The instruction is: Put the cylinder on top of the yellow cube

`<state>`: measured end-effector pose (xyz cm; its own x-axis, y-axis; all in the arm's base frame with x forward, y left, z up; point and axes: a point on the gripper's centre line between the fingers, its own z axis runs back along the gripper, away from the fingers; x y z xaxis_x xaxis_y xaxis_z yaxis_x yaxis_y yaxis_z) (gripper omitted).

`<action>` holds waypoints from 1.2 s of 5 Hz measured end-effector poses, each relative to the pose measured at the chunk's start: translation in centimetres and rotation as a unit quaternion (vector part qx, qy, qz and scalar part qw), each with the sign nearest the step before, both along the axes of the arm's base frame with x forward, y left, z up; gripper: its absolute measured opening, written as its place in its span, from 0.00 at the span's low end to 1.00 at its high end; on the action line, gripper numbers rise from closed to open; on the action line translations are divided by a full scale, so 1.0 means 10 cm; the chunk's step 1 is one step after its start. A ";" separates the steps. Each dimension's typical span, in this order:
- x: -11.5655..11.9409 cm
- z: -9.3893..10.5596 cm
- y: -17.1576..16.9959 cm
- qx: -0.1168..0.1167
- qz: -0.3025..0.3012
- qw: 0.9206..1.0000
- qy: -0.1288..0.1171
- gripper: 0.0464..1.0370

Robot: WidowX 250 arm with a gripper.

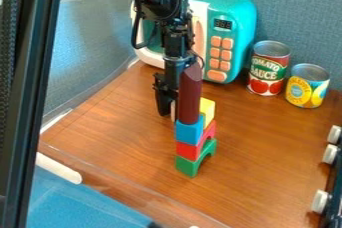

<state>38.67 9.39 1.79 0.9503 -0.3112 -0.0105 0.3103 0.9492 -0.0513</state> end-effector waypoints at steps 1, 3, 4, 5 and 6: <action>0.00 0.00 0.01 -0.015 0.017 1.000 -0.003 0.50; -0.09 0.44 0.02 -0.029 0.047 0.998 -0.032 0.50; -0.12 0.80 0.05 -0.026 0.071 0.995 -0.061 0.50; -0.08 0.94 0.04 -0.034 0.083 0.994 -0.069 0.50; -0.05 1.01 -0.10 -0.046 0.077 0.993 -0.071 0.50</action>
